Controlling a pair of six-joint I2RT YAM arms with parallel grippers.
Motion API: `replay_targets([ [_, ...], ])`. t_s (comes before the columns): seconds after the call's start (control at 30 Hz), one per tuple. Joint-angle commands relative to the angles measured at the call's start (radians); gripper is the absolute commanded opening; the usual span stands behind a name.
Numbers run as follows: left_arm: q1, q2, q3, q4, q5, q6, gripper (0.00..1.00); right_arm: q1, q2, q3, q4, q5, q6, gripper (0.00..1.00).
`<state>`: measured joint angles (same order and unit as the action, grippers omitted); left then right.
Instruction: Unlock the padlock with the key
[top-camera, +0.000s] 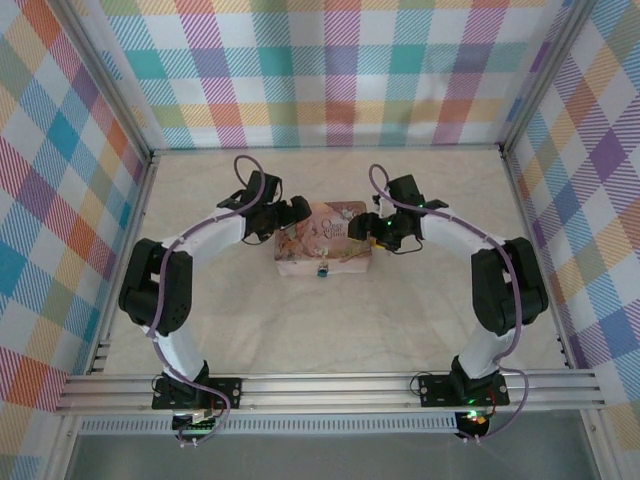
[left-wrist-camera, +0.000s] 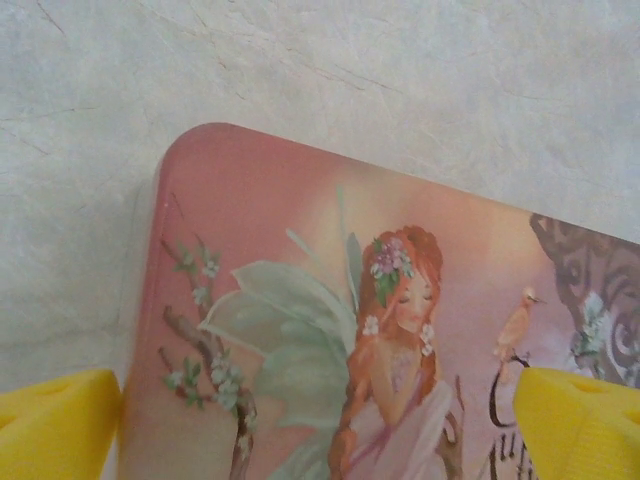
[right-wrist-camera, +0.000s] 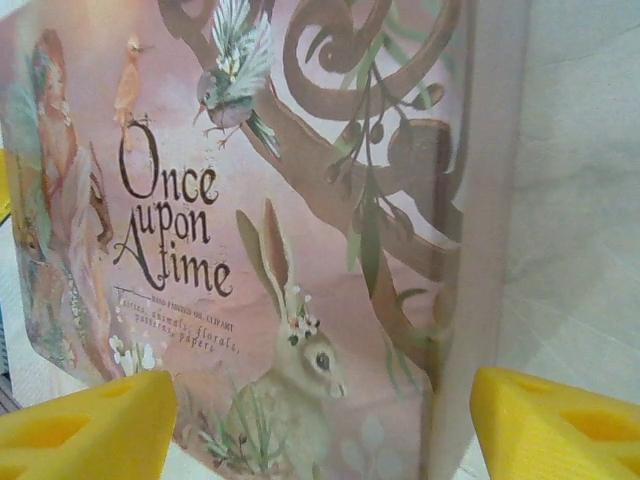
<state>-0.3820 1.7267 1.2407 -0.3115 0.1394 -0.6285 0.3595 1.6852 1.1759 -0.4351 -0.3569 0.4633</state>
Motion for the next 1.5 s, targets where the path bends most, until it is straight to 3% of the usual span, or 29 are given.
replay_targets([
  [0.0, 0.029, -0.085, -0.017, -0.052, 0.003, 0.042, 1.00, -0.036, -0.082, 0.004, -0.066, 0.069, -0.031, 0.78],
  [0.17, 0.042, -0.152, -0.031, -0.130, -0.016, 0.066, 1.00, -0.073, -0.117, 0.023, -0.175, 0.182, -0.076, 0.77],
  [0.33, 0.014, -0.267, -0.101, -0.176, 0.051, 0.054, 1.00, -0.113, -0.081, 0.068, -0.263, 0.283, -0.102, 0.68],
  [0.6, -0.181, -0.438, -0.218, -0.205, 0.045, 0.016, 1.00, -0.122, 0.087, 0.182, -0.324, 0.291, -0.155, 0.52],
  [0.77, -0.260, -0.501, -0.295, -0.159, 0.019, -0.065, 1.00, -0.122, 0.170, 0.217, -0.329, 0.278, -0.170, 0.51],
  [0.97, -0.308, -0.487, -0.327, -0.127, 0.002, -0.103, 1.00, -0.114, 0.251, 0.250, -0.336, 0.262, -0.180, 0.46],
  [1.47, -0.316, -0.461, -0.352, -0.103, -0.002, -0.123, 1.00, -0.082, 0.343, 0.275, -0.338, 0.271, -0.193, 0.38],
])
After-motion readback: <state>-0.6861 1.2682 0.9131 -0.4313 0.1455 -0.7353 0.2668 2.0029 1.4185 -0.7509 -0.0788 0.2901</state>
